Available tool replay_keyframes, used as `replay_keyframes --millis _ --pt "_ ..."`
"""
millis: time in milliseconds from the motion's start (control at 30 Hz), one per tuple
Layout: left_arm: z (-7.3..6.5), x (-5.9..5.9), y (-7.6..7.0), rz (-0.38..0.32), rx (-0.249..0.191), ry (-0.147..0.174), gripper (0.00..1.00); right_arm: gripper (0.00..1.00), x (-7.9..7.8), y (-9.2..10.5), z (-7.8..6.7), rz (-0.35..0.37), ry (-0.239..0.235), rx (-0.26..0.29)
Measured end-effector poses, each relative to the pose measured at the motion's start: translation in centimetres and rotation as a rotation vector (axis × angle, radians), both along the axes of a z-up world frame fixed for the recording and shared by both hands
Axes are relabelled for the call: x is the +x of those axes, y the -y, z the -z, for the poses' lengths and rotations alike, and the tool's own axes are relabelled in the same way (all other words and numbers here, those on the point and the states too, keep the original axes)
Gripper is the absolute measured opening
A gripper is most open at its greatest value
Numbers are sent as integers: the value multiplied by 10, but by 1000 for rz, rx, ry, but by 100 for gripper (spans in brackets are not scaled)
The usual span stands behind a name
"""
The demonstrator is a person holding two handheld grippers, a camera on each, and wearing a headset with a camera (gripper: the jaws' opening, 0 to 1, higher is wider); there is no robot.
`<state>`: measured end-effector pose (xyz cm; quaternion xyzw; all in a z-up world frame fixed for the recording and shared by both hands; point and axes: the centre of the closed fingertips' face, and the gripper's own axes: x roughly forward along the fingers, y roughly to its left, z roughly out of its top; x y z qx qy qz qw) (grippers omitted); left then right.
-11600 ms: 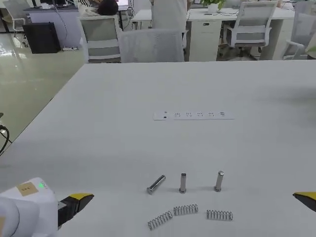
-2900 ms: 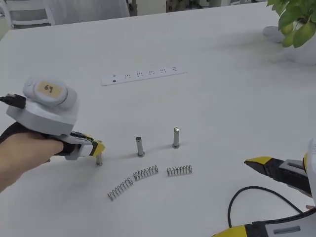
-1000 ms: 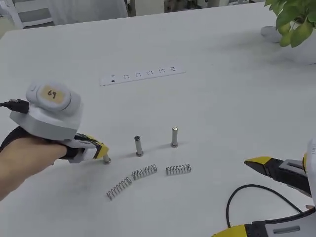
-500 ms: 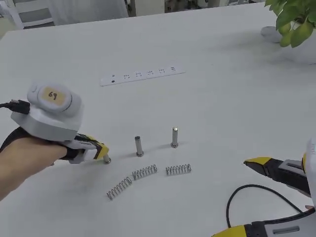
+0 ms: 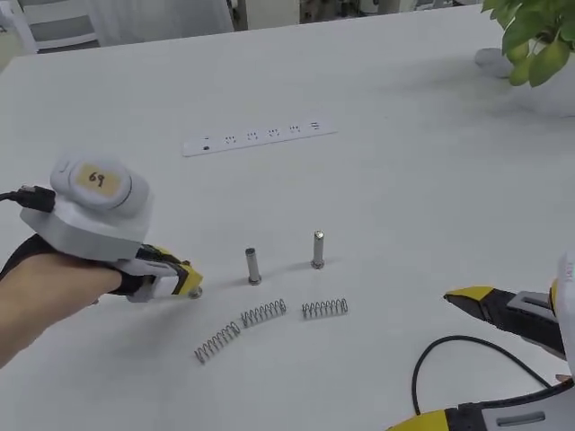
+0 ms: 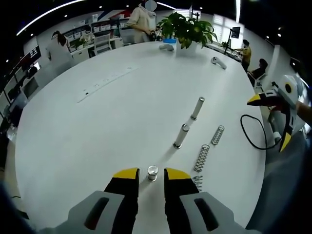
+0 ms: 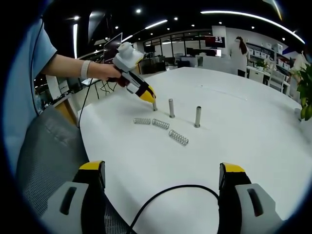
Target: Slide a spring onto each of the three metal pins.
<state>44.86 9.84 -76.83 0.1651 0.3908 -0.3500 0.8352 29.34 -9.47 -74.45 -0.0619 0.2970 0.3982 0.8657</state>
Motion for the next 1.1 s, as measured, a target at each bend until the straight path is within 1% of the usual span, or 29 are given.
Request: replay_keyframes --millis 67,200,267,400,433,500,533,600,633,700,733,800,833,867,967,1000,1033,1100 --pt "-1 -1 1 0 -10 -2 13 96 0 0 0 0 1 0" --pt "-1 -2 2 3 -13 3 19 96 0 -1 0 -1 1 2" --pt "0 -1 1 5 -4 12 27 96 1 -1 0 0 0 2" --pt "-1 1 -2 1 11 48 41 96 1 -1 0 0 -1 3" --pt "0 1 -3 0 10 49 45 96 1 0 1 2 -2 3" --pt "0 1 -4 -4 12 55 48 96 1 0 1 4 -4 5" --pt "-1 2 -6 -8 12 65 50 96 1 1 1 6 -6 6" --pt "-2 3 -7 -16 1 78 54 96 1 0 1 5 -6 7" --pt "-2 3 -8 -24 -7 79 58 96 1 0 1 5 -6 6" --pt "-4 3 -7 -12 -18 93 64 96 2 0 2 5 -7 6" --pt "-4 3 -7 -12 -20 93 65 96 2 0 2 5 -7 6" --pt "-5 4 -6 7 -28 124 69 96 2 0 2 4 -9 6" --pt "-5 3 -7 0 -30 122 71 96 2 0 2 4 -8 6" --pt "-6 3 -6 4 -42 132 73 96 3 -1 2 3 -8 8" --pt "-7 3 -5 12 -53 148 81 96 3 -1 2 3 -6 7" --pt "-7 3 -5 12 -55 148 83 96 3 -1 2 2 -6 7" --pt "-8 2 -2 28 -76 155 85 96 4 -1 2 2 -6 7" --pt "-9 1 -2 25 -82 158 87 96 4 -1 1 3 -5 7"
